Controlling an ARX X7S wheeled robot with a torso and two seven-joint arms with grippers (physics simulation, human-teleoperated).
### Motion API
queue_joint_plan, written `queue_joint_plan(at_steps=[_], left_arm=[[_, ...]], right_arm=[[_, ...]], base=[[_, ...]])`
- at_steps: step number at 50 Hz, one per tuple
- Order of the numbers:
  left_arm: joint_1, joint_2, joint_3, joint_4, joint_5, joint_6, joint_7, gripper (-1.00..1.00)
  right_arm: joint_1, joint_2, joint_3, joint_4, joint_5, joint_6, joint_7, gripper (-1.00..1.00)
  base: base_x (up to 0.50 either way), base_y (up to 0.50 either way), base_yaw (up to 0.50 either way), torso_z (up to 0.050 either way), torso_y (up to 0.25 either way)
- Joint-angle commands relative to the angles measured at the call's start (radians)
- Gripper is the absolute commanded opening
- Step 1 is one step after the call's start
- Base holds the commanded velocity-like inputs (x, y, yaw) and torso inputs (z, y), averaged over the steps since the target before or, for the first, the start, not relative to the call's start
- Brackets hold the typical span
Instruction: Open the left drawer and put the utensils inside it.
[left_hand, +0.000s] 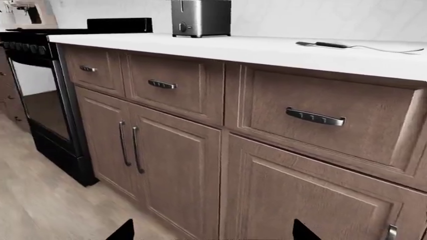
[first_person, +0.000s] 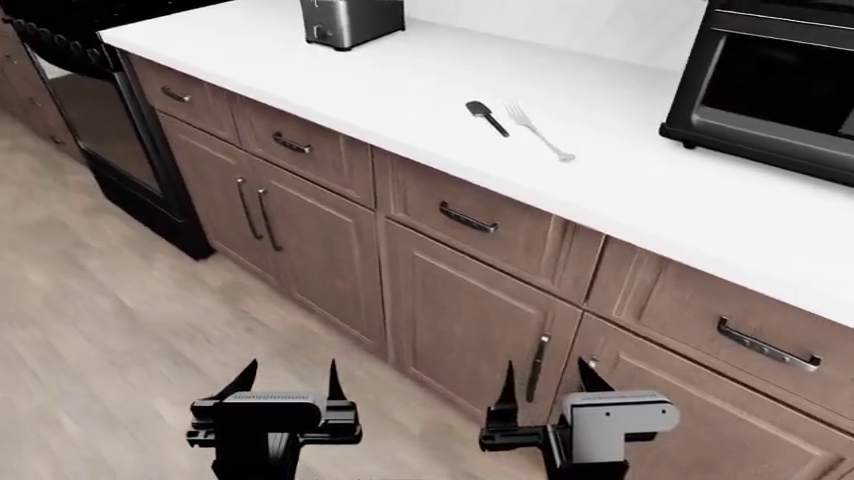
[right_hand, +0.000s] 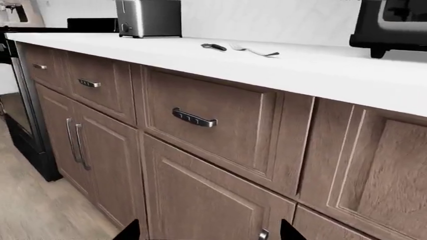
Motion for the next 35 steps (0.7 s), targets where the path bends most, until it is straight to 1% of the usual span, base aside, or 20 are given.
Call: queue_joint_plan(at_steps=[1,9,10,12,13,14,15,16,18,19,20,21,24,25,27,30,31,32,33,35], left_arm=[[-0.003,-0.007,0.007,-0.004,-0.011,0.000,-0.007,1.00],[0.002,-0.008,0.005,-0.008,-0.021,0.005,-0.016,1.00],[0.005,-0.009,0.007,-0.012,-0.028,0.028,-0.005,1.00],[0.004,-0.010,0.008,-0.012,-0.029,0.029,-0.006,1.00],[0.006,-0.005,0.024,-0.014,-0.025,0.011,-0.004,1.00],[0.003,-0.006,0.026,-0.024,-0.026,0.020,0.001,1.00],[-0.003,-0.006,0.026,-0.036,-0.030,0.024,0.006,1.00],[-0.006,-0.007,0.026,-0.046,-0.032,0.029,0.008,1.00],[-0.014,-0.006,0.023,-0.071,-0.036,0.041,0.011,1.00],[-0.018,-0.005,0.024,-0.081,-0.038,0.044,0.012,1.00],[-0.018,-0.006,0.024,-0.082,-0.038,0.045,0.012,1.00],[-0.017,-0.006,0.027,-0.072,-0.041,0.040,0.012,1.00],[-0.012,-0.007,0.033,-0.071,-0.042,0.047,0.015,1.00],[-0.015,-0.007,0.033,-0.080,-0.042,0.050,0.015,1.00],[-0.018,-0.010,0.032,-0.080,-0.046,0.049,0.015,1.00],[-0.016,-0.013,0.032,-0.076,-0.051,0.049,0.015,1.00],[-0.016,-0.012,0.033,-0.083,-0.051,0.055,0.016,1.00],[-0.016,-0.013,0.034,-0.083,-0.054,0.055,0.018,1.00],[-0.014,-0.012,0.036,-0.087,-0.054,0.061,0.019,1.00],[-0.014,-0.013,0.037,-0.088,-0.055,0.062,0.018,1.00]], right_arm=[[0.008,0.005,-0.012,0.000,0.005,0.010,0.009,1.00],[0.008,0.012,-0.019,-0.012,0.011,0.023,0.013,1.00],[0.010,0.012,-0.017,-0.019,0.040,0.029,-0.007,1.00],[0.010,0.014,-0.018,-0.019,0.041,0.029,-0.006,1.00],[0.160,0.043,0.005,-0.169,0.144,0.179,0.095,1.00],[0.235,-0.107,0.128,-0.319,-0.006,0.329,-0.055,1.00],[0.290,-0.130,0.127,-0.469,-0.155,0.479,-0.086,1.00],[0.330,-0.131,0.132,-0.596,-0.163,0.629,-0.046,1.00],[0.433,-0.135,0.166,-0.699,-0.126,0.929,-0.027,1.00],[0.484,-0.120,0.149,-0.724,-0.131,1.079,-0.018,1.00],[0.485,-0.119,0.149,-0.726,-0.127,1.229,-0.015,1.00],[0.571,-0.104,0.157,-0.672,-0.129,1.304,-0.015,1.00],[0.641,-0.122,0.219,-0.568,-0.134,1.284,0.023,1.00],[0.681,-0.109,0.235,-0.506,-0.131,1.300,0.022,1.00],[0.700,-0.089,0.216,-0.460,-0.152,1.292,0.052,1.00],[0.693,-0.099,0.235,-0.476,-0.128,1.286,0.039,1.00],[0.693,-0.098,0.235,-0.483,-0.123,1.322,0.036,1.00],[0.687,-0.072,0.187,-0.478,-0.153,1.305,0.067,1.00],[0.693,-0.081,0.217,-0.463,-0.150,1.325,0.070,1.00],[0.694,-0.081,0.217,-0.463,-0.147,1.325,0.071,1.00]], base=[[0.00,0.00,0.50,0.050,0.000],[0.00,0.00,0.50,0.050,0.000],[0.00,0.00,0.50,0.050,0.000],[0.00,0.00,0.50,0.050,0.000],[0.00,0.00,0.00,0.000,0.000],[0.00,0.00,0.00,0.000,0.000],[0.00,0.00,0.00,0.000,0.000],[0.00,0.00,0.00,0.000,0.000],[0.00,0.00,0.00,0.000,0.000],[0.00,0.00,0.00,0.000,0.000],[0.00,0.00,0.00,0.000,0.000],[0.00,0.00,0.00,0.000,0.000],[0.00,0.00,0.00,0.000,0.000],[0.00,0.00,0.00,0.000,0.000],[0.00,0.00,0.00,0.000,0.000],[0.00,0.00,0.00,0.000,0.000],[0.00,0.00,0.00,0.000,0.000],[0.00,0.00,0.00,0.000,0.000],[0.00,0.00,0.00,0.000,0.000],[0.00,0.00,0.00,0.000,0.000]])
